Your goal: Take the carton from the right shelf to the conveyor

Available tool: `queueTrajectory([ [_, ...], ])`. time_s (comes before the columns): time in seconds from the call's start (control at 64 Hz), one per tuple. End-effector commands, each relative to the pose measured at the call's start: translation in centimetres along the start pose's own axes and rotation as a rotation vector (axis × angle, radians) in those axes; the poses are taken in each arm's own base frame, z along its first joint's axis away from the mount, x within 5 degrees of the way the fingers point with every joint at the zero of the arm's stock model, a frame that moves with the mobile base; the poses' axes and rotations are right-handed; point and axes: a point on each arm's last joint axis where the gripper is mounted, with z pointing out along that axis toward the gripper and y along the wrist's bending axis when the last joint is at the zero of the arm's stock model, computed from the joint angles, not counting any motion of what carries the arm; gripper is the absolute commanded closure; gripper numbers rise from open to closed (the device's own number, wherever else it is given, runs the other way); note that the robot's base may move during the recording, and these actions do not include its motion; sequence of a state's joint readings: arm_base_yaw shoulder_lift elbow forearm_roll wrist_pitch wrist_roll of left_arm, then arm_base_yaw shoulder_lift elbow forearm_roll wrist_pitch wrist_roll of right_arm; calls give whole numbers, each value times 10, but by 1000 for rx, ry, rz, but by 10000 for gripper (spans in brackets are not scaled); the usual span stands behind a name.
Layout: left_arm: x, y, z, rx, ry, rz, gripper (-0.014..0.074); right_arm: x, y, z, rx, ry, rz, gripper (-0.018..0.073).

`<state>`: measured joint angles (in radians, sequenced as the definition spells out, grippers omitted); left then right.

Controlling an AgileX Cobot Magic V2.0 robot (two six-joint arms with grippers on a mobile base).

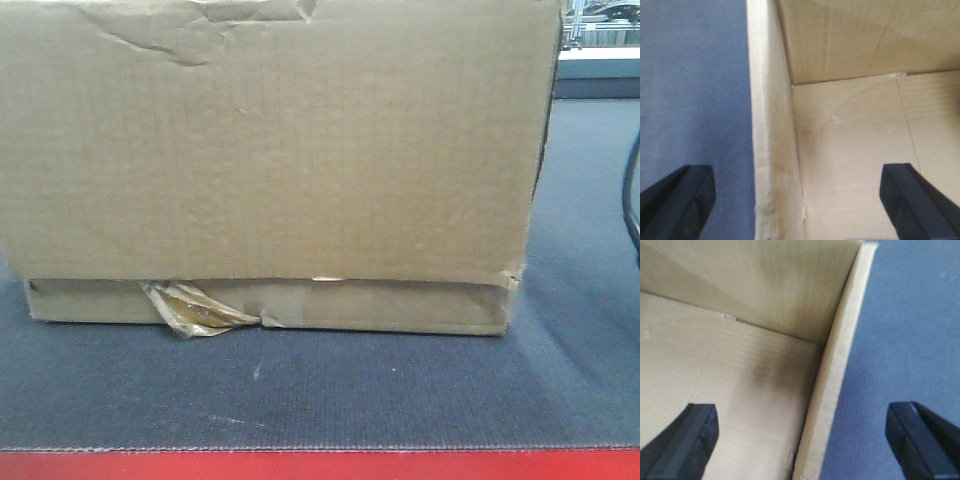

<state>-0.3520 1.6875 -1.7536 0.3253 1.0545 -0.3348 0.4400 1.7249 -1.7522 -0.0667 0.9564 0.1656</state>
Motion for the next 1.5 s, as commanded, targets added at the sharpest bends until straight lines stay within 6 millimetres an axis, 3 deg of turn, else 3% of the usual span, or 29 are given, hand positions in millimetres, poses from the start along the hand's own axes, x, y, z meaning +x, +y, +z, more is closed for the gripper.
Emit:
queueTrajectory([
  [0.0,-2,5,-22,9,-39,-2,90,-9,-1,-25,-2,-65,-7,-9],
  [0.109,-2,15,-44,22,-75,30,162,-12,-2,-53,-10,-128,-3,41],
  [0.203,-1,33,-60,34,-86,19,276,-11,-7,-73,3,-150,-1,169],
  [0.265,1,48,-69,34,-97,4,360,-9,-14,-87,15,-162,13,319],
  [0.422,15,92,-79,16,-98,-85,634,0,-39,-102,70,-152,65,652],
  [0.578,44,123,-82,-24,-111,-134,592,23,-71,-98,145,-118,133,629],
  [0.765,100,129,-83,-75,-204,-161,592,71,-94,-87,200,-96,168,629],
  [1.187,224,104,-95,-99,-547,-139,592,200,-82,-83,186,-293,110,629],
  [1.358,256,98,-105,-103,-611,-141,592,246,-75,-96,177,-407,97,629],
  [1.483,266,95,-113,-107,-659,-141,592,267,-70,-119,179,-528,90,629],
])
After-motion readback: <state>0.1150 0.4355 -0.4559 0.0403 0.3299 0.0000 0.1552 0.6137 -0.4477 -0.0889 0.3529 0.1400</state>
